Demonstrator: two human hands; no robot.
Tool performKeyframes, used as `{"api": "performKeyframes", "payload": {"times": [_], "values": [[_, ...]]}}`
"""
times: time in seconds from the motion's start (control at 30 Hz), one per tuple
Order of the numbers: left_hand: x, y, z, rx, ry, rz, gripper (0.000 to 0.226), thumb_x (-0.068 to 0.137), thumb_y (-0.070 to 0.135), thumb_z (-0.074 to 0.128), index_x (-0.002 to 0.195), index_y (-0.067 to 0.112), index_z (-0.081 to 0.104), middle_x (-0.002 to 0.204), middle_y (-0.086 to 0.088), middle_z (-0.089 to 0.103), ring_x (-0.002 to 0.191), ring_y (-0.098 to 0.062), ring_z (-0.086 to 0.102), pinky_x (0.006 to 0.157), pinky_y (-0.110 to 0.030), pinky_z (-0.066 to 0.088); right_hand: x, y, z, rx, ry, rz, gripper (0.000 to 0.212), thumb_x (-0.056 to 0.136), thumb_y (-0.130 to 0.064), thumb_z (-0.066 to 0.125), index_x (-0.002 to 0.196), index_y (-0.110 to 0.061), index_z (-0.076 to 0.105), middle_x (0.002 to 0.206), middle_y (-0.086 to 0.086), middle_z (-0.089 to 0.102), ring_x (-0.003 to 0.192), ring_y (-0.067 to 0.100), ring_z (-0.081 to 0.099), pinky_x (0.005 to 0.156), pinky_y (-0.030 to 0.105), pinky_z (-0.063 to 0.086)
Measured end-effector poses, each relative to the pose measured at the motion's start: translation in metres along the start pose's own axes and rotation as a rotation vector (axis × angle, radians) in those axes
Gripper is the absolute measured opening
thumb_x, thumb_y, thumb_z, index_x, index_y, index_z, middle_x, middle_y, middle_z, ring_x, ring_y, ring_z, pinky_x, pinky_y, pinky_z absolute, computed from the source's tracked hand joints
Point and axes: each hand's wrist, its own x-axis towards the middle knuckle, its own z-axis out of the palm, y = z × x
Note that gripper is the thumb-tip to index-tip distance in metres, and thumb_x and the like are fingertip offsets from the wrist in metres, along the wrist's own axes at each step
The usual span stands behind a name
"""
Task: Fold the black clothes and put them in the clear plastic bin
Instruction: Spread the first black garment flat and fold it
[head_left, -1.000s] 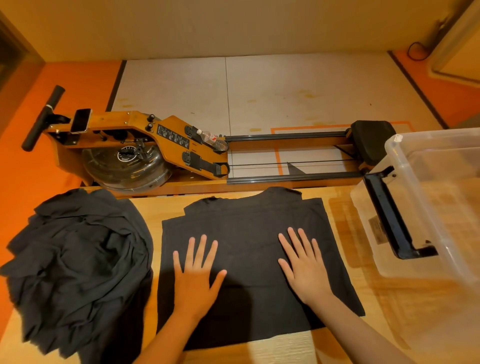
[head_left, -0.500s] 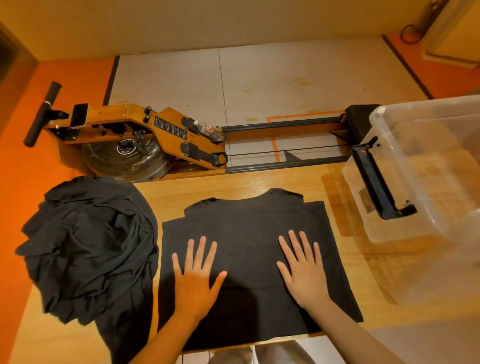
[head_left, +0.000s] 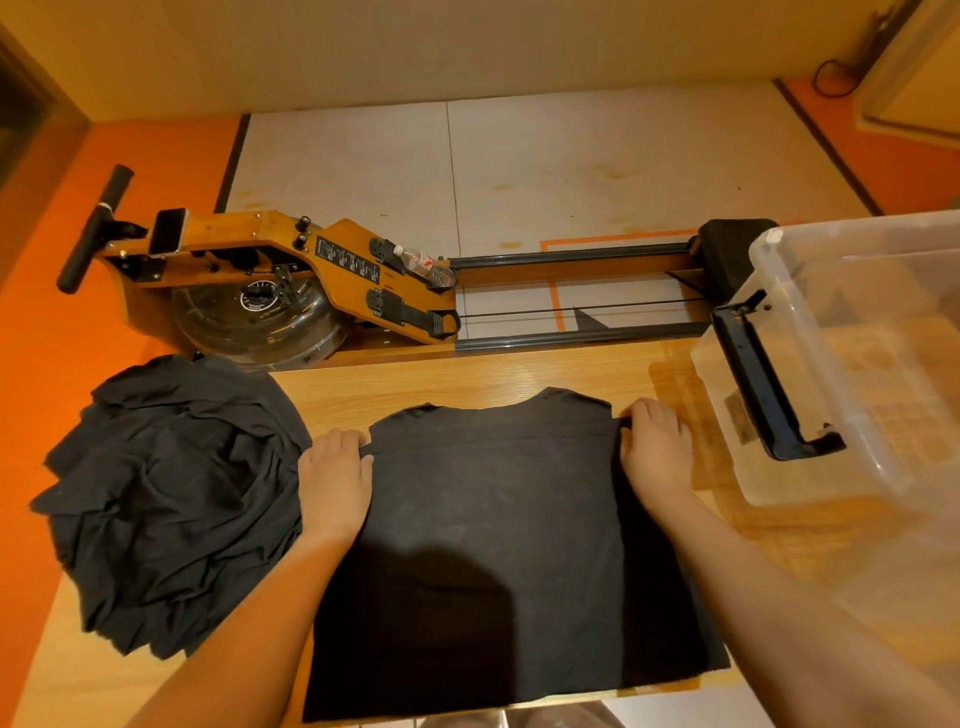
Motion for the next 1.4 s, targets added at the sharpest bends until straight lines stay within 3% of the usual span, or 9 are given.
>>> {"api": "performKeyframes", "payload": {"times": [0.2, 0.3, 0.4, 0.5, 0.67, 0.8, 1.0, 1.1, 1.4], "values": [[-0.011, -0.011, -0.003, -0.126, -0.001, -0.039, 0.008, 0.093, 0.018, 0.059, 0.089, 0.011, 0.058, 0.091, -0.005, 0.054, 0.090, -0.028, 0.051, 0.082, -0.040, 0.036, -0.005, 0.002, -0.013, 0.107, 0.022, 0.072, 0.018, 0.092, -0.002, 0.050, 0.106, -0.009, 0.059, 0.111, 0.015, 0.058, 0.106, 0.032, 0.051, 0.086, 0.040, 0.040], [-0.017, -0.016, -0.010, -0.212, 0.019, -0.009, 0.017, 0.094, 0.018, 0.058, 0.083, 0.015, 0.047, 0.074, 0.002, 0.046, 0.074, -0.021, 0.044, 0.074, -0.035, 0.032, -0.009, 0.006, -0.017, 0.160, 0.008, 0.040, 0.026, 0.090, 0.003, 0.050, 0.113, -0.008, 0.058, 0.111, 0.016, 0.059, 0.106, 0.032, 0.052, 0.086, 0.042, 0.045], [-0.011, -0.017, -0.023, -0.269, 0.026, -0.010, 0.014, 0.096, 0.019, 0.057, 0.085, 0.015, 0.050, 0.067, 0.004, 0.046, 0.071, -0.018, 0.043, 0.074, -0.034, 0.030, -0.004, 0.006, -0.024, 0.275, -0.009, -0.003, 0.038, 0.091, 0.004, 0.050, 0.127, -0.009, 0.052, 0.121, 0.014, 0.056, 0.104, 0.030, 0.056, 0.084, 0.043, 0.051], [0.001, -0.016, -0.032, -0.289, 0.069, -0.009, 0.011, 0.095, 0.021, 0.058, 0.087, 0.016, 0.053, 0.070, 0.005, 0.049, 0.076, -0.021, 0.047, 0.076, -0.034, 0.031, 0.009, -0.002, -0.035, 0.358, 0.024, -0.050, 0.045, 0.092, 0.006, 0.049, 0.134, -0.010, 0.046, 0.125, 0.013, 0.051, 0.099, 0.028, 0.057, 0.080, 0.043, 0.052], [0.035, -0.014, -0.036, -0.212, 0.093, 0.016, 0.007, 0.093, 0.019, 0.060, 0.091, 0.014, 0.056, 0.074, 0.004, 0.054, 0.081, -0.028, 0.056, 0.082, -0.041, 0.036, 0.044, -0.012, -0.039, 0.328, 0.045, -0.070, 0.040, 0.093, 0.002, 0.052, 0.131, -0.009, 0.049, 0.125, 0.013, 0.055, 0.109, 0.029, 0.056, 0.088, 0.042, 0.050], [0.053, -0.014, -0.024, -0.106, -0.049, -0.014, 0.016, 0.091, 0.015, 0.059, 0.106, 0.011, 0.060, 0.098, -0.006, 0.064, 0.103, -0.031, 0.056, 0.093, -0.043, 0.036, 0.065, -0.015, -0.024, 0.165, -0.036, -0.041, 0.040, 0.094, -0.007, 0.054, 0.133, -0.011, 0.049, 0.126, 0.013, 0.057, 0.113, 0.030, 0.055, 0.092, 0.045, 0.050], [0.056, 0.000, -0.017, -0.141, -0.052, 0.146, 0.035, 0.092, 0.020, 0.061, 0.126, 0.012, 0.059, 0.122, -0.006, 0.060, 0.116, -0.028, 0.051, 0.100, -0.042, 0.033, 0.062, -0.022, -0.010, 0.105, -0.097, -0.262, 0.043, 0.095, -0.022, 0.056, 0.136, -0.013, 0.050, 0.135, 0.008, 0.053, 0.129, 0.025, 0.042, 0.109, 0.041, 0.031], [0.058, 0.009, -0.013, -0.142, -0.100, 0.215, 0.035, 0.093, 0.027, 0.061, 0.126, 0.015, 0.060, 0.122, -0.004, 0.060, 0.116, -0.025, 0.050, 0.099, -0.040, 0.036, 0.058, -0.027, -0.007, 0.077, -0.164, -0.370, 0.039, 0.094, -0.022, 0.057, 0.132, -0.016, 0.056, 0.139, 0.005, 0.050, 0.133, 0.023, 0.037, 0.111, 0.039, 0.027], [0.070, 0.019, -0.016, -0.095, -0.174, 0.190, 0.017, 0.092, 0.025, 0.064, 0.107, 0.016, 0.063, 0.107, -0.002, 0.062, 0.104, -0.023, 0.051, 0.087, -0.035, 0.036, 0.056, -0.039, -0.012, -0.013, -0.178, -0.403, 0.024, 0.088, -0.015, 0.064, 0.112, -0.016, 0.062, 0.127, 0.002, 0.055, 0.125, 0.021, 0.041, 0.107, 0.035, 0.030]]}}
